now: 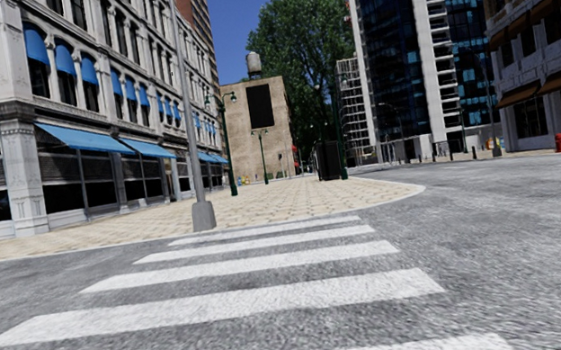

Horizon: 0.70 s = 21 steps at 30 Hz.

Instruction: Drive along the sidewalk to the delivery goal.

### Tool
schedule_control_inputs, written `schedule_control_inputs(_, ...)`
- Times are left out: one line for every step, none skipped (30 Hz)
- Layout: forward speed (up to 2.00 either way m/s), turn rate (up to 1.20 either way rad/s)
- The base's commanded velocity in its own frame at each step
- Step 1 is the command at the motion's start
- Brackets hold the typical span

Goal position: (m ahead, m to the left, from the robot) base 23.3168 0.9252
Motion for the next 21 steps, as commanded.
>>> schedule_control_inputs(2.00, 0.00)
schedule_control_inputs(2.00, 0.00)
schedule_control_inputs(2.00, 0.00)
schedule_control_inputs(2.00, 0.00)
schedule_control_inputs(2.00, 0.00)
schedule_control_inputs(2.00, 0.00)
schedule_control_inputs(2.00, 0.00)
schedule_control_inputs(2.00, 0.00)
schedule_control_inputs(2.00, 0.00)
schedule_control_inputs(2.00, 0.00)
schedule_control_inputs(2.00, 0.00)
schedule_control_inputs(2.00, 0.00)
schedule_control_inputs(2.00, 0.00)
schedule_control_inputs(2.00, 0.00)
schedule_control_inputs(2.00, 0.00)
schedule_control_inputs(2.00, 0.00)
schedule_control_inputs(2.00, 0.00)
schedule_control_inputs(2.00, 0.00)
schedule_control_inputs(2.00, 0.00)
schedule_control_inputs(2.00, 0.00)
schedule_control_inputs(2.00, 0.00)
